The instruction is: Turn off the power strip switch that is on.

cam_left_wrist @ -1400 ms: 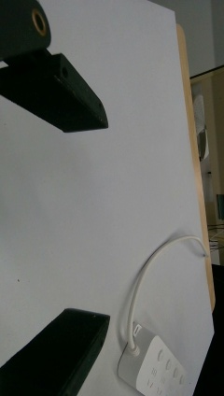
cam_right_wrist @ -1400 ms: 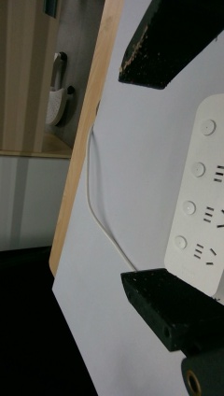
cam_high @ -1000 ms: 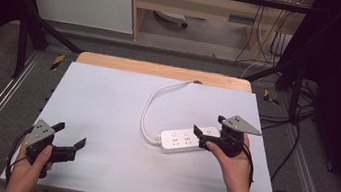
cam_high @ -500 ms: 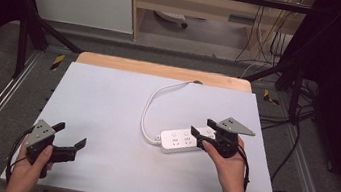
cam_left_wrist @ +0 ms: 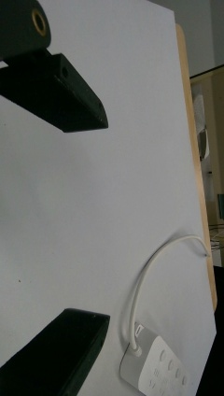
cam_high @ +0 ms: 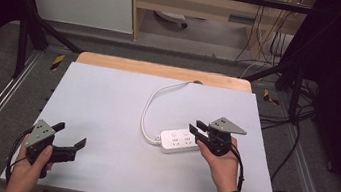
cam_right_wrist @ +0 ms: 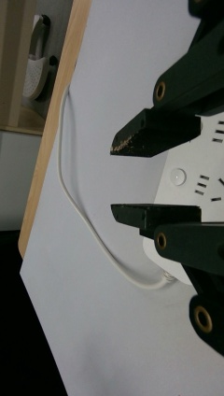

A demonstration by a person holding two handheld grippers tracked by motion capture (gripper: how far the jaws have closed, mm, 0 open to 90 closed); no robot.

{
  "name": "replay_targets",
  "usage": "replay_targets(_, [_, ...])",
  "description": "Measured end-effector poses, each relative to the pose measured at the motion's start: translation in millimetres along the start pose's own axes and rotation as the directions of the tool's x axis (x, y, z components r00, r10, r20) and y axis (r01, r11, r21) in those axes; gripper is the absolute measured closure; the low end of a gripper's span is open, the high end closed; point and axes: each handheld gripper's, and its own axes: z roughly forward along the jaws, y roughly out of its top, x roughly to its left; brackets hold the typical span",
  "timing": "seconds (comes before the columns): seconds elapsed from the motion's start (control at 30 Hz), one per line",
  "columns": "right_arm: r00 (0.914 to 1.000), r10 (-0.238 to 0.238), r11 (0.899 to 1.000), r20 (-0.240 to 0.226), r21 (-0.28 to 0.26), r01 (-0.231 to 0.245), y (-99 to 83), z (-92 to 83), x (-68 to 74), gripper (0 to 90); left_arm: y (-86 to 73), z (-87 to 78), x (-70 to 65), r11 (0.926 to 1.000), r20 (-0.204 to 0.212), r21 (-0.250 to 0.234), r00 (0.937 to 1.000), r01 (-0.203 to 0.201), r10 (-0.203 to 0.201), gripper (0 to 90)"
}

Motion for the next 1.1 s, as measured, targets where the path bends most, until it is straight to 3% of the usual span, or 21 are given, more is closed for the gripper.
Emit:
replay_targets(0.17, [0.9999,-0.007,1.0,-0.009,0.005,0.007,-2.0,5.3,1.7,76.8,0.1,0.0,0.0,1.0,0.001,-0.001,1.0,0.0,0.0,6.2])
replay_targets(0.47, [0.9997,0.014,1.0,-0.02,0.025,-0.014,-9.8,13.9,1.8,84.5,0.1,-0.1,0.2,1.0,0.0,-0.001,1.0,0.0,0.0,6.2])
replay_targets(0.57, [0.9996,-0.004,0.999,-0.028,0.042,0.005,-12.0,18.1,2.8,89.2,-0.1,0.1,-0.1,1.0,0.004,0.001,1.0,0.002,-0.002,6.2])
replay_targets(1.1, [0.9996,0.0,0.996,-0.028,0.086,0.002,-20.3,30.4,3.4,90.0,0.1,-0.1,0.1,1.0,0.0,-0.001,1.0,0.002,-0.002,6.2])
